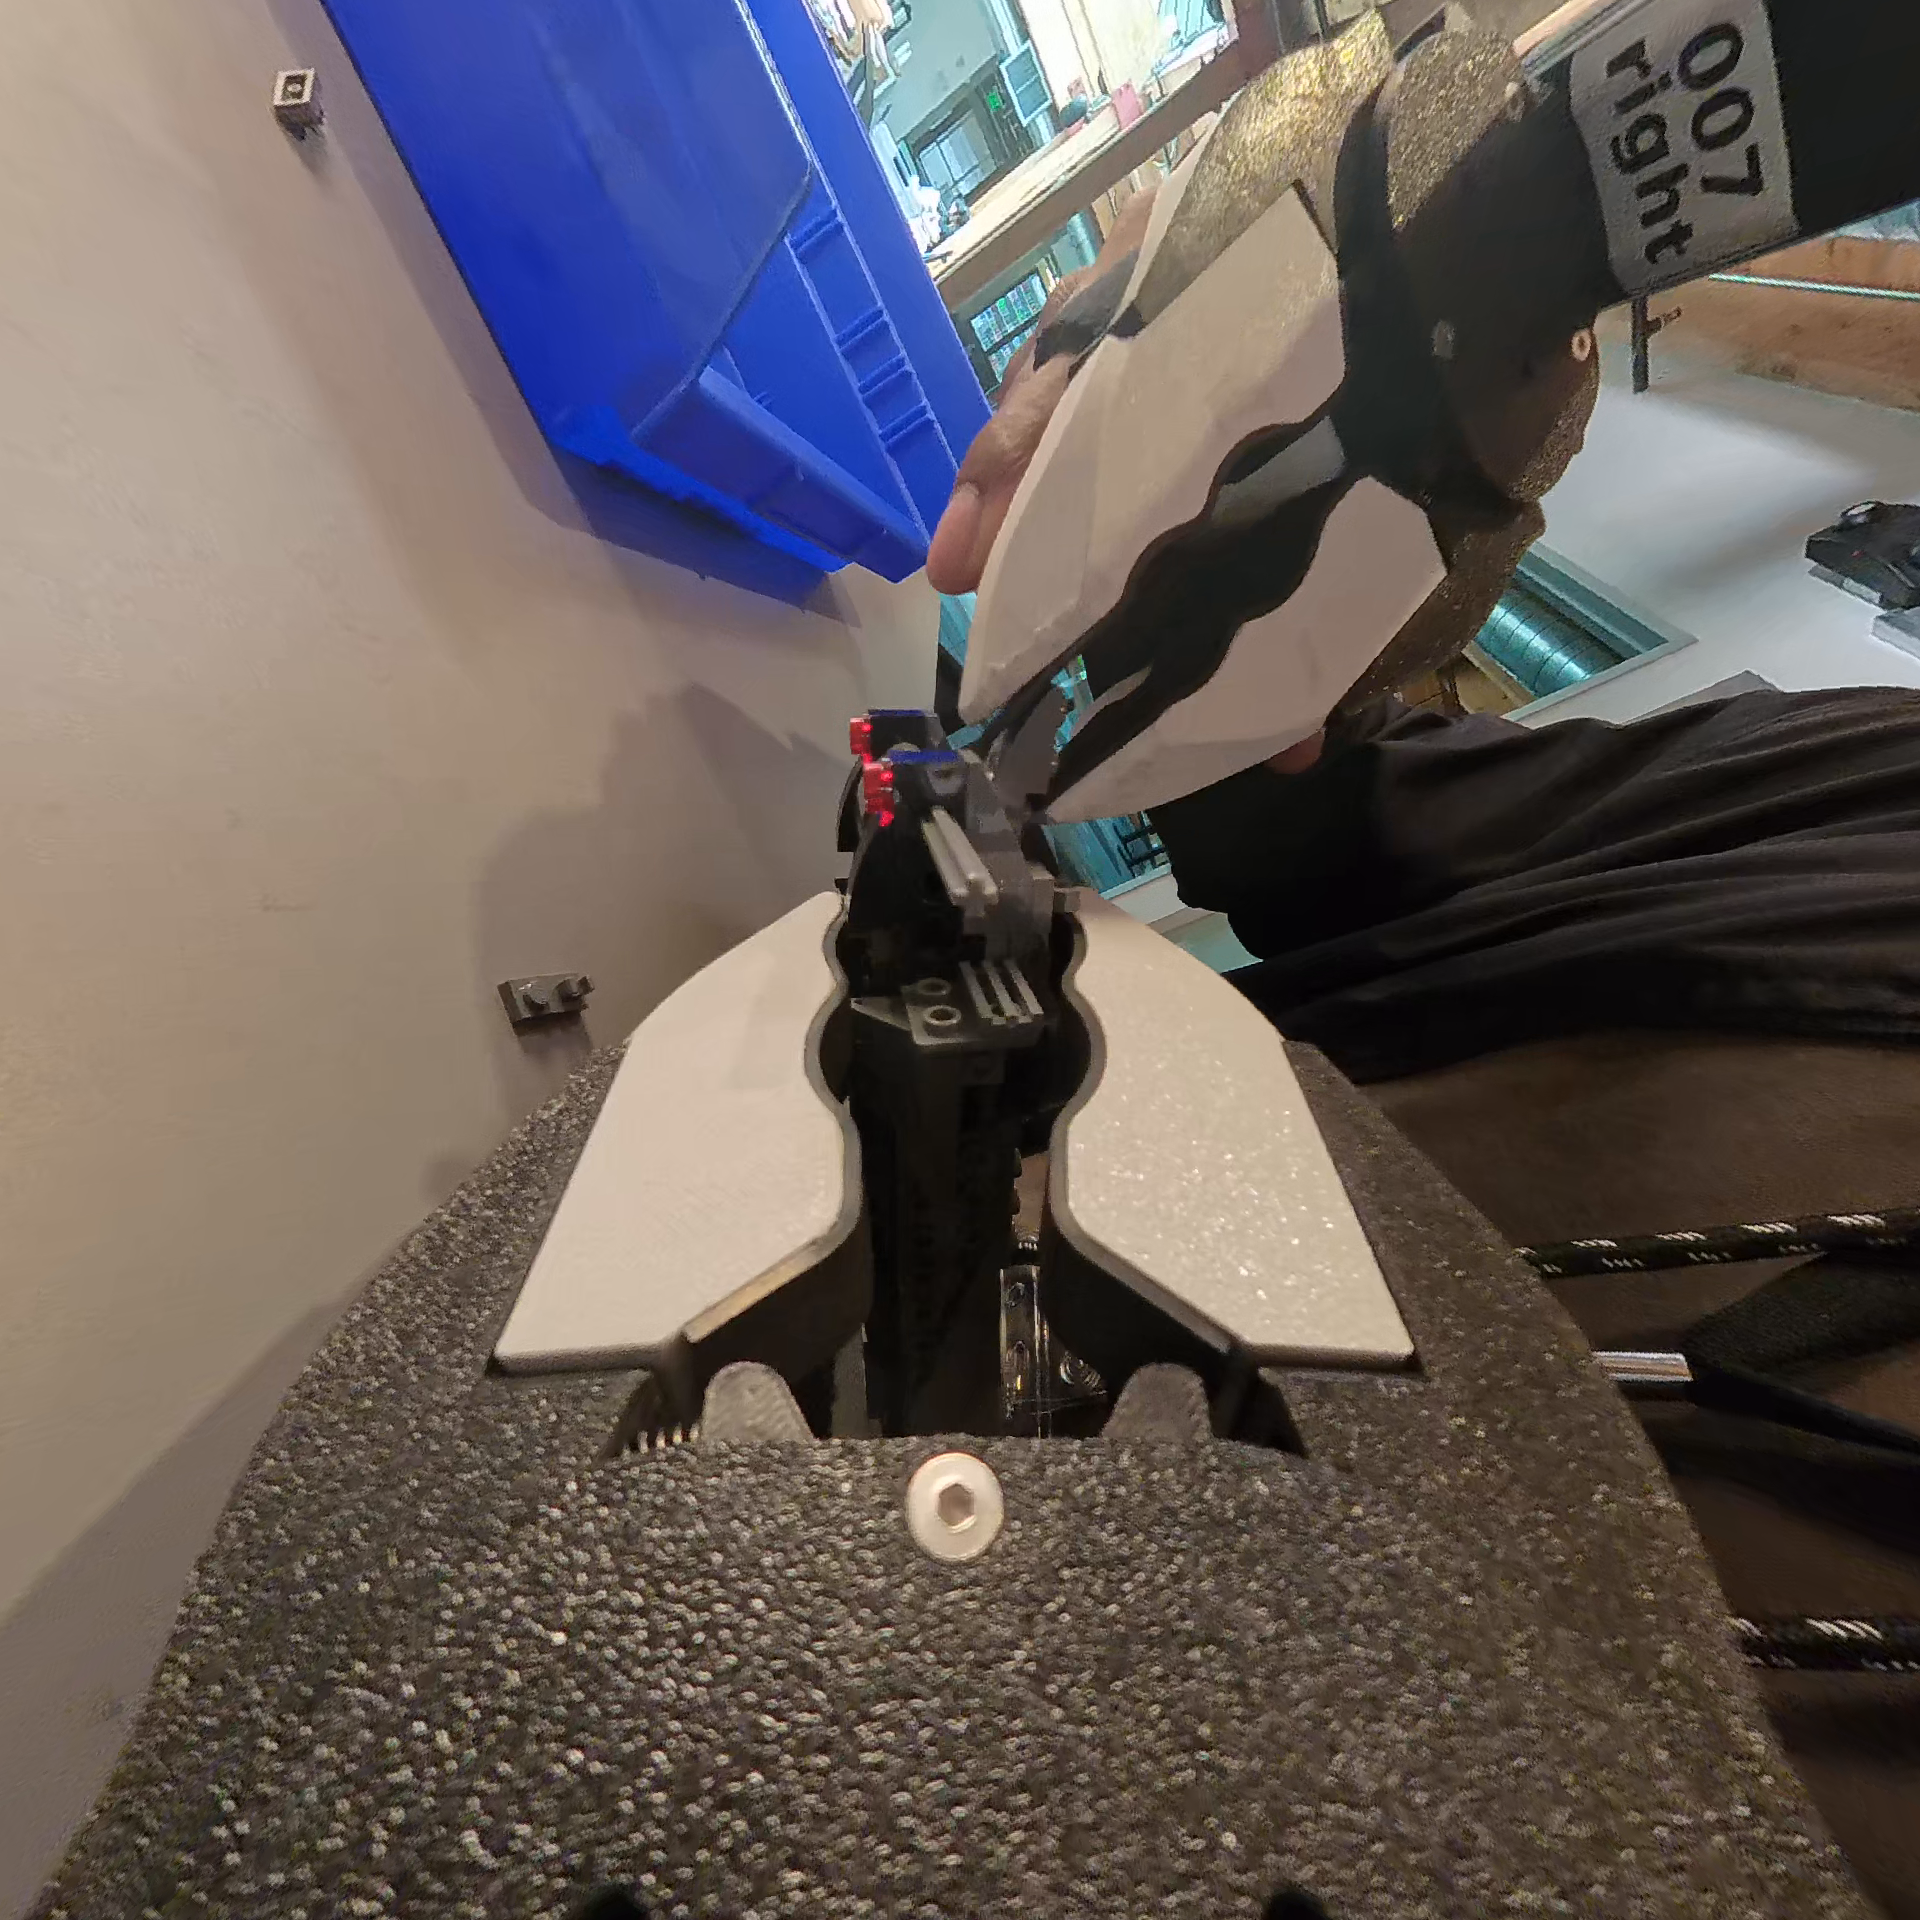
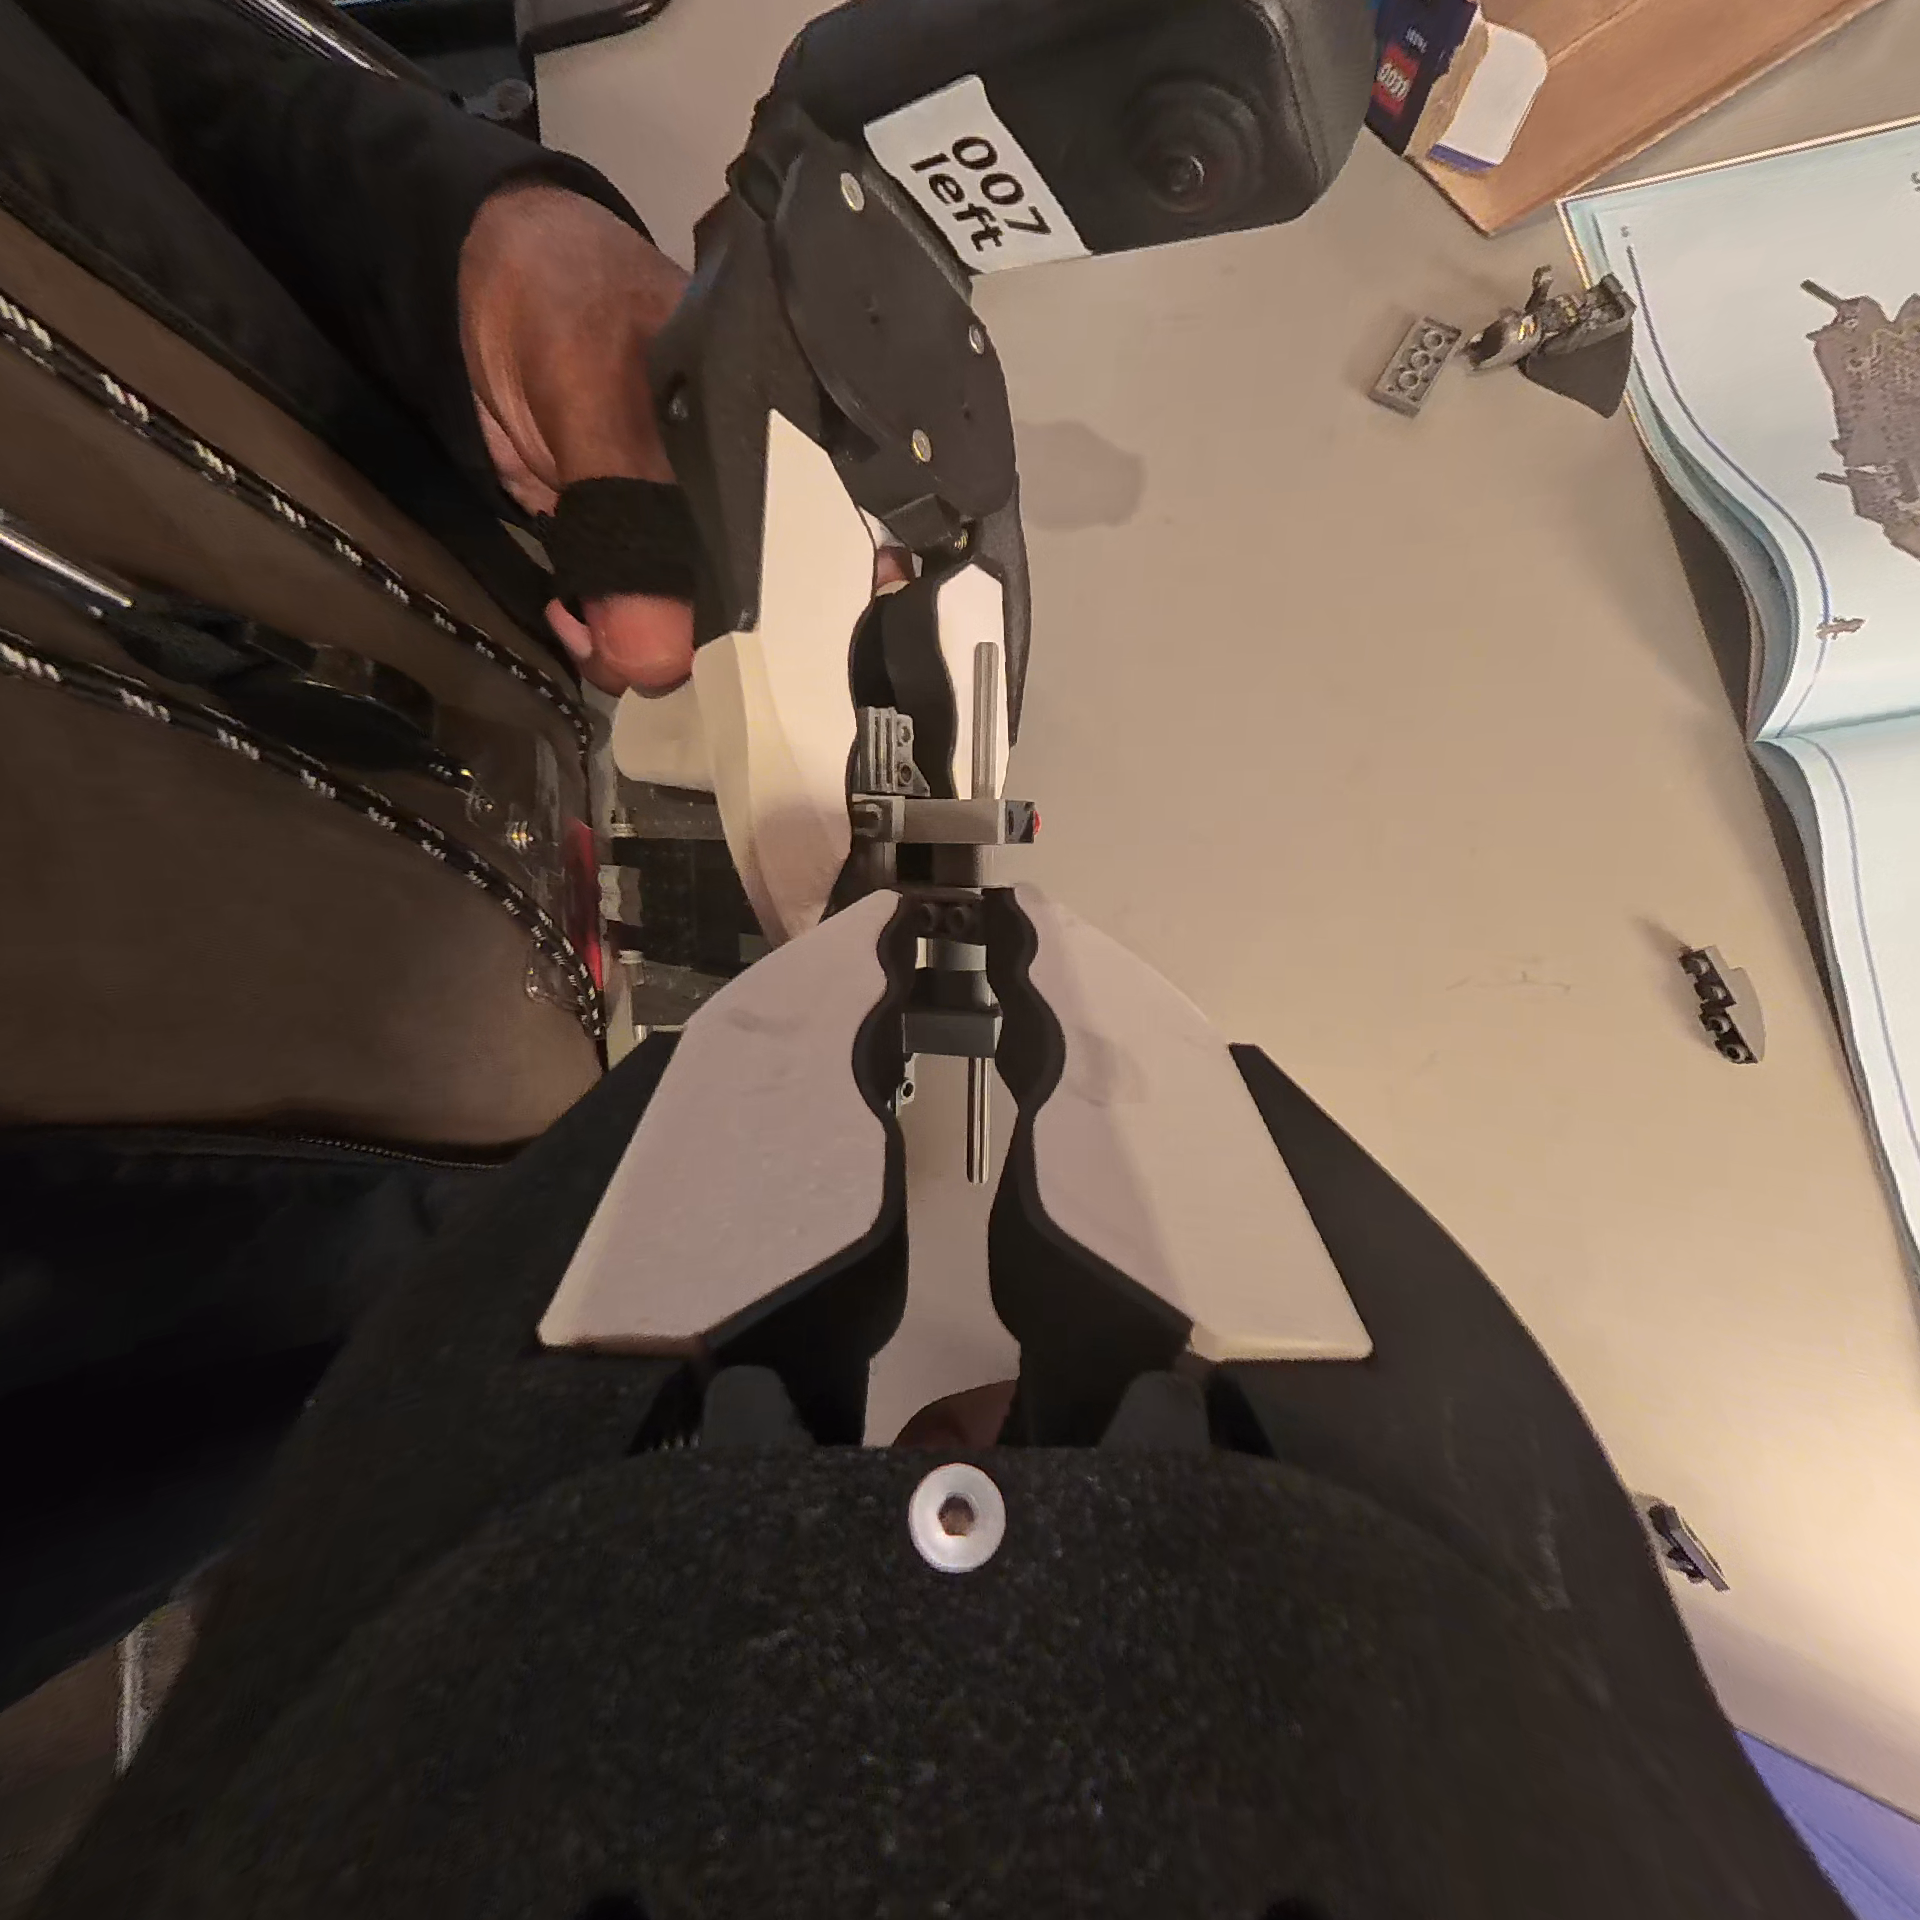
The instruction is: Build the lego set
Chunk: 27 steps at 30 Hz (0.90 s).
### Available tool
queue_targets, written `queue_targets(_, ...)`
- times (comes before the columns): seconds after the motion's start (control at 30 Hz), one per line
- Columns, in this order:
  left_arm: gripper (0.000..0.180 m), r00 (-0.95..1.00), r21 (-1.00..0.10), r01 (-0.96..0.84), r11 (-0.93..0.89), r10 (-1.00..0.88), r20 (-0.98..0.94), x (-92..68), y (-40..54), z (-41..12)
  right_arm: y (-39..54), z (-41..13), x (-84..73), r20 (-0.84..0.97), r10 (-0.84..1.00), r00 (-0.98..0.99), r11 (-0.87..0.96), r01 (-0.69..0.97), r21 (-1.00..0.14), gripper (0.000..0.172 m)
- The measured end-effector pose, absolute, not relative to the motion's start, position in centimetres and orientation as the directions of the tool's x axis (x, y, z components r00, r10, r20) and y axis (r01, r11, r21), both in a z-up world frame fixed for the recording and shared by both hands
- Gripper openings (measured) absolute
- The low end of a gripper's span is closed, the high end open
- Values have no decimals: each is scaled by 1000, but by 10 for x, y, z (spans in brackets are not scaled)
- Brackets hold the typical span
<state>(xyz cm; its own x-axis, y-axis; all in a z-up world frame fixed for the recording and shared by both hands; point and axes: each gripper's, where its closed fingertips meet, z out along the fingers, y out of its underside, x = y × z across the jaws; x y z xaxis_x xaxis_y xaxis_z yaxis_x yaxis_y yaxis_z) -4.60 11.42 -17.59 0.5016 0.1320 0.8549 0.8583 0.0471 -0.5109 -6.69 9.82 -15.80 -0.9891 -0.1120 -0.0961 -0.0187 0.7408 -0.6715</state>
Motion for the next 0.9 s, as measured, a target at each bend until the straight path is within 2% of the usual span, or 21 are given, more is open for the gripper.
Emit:
queue_targets(0.33, 39, 499, -507, 861, 45, 125, 858, -44, 116, -176, 100, -160, -67, -102, -94, -990, 736, -1, -677, 13)
queue_targets(0.6, 32, 512, -525, 849, 51, 161, 844, -45, 115, -177, 99, -157, -65, -67, -80, -995, 736, -14, -677, 13)
queue_targets(0.9, 42, 517, -526, 849, 42, 129, 846, -41, 115, -176, 99, -161, -66, -86, -70, -994, 738, 6, -674, 13)
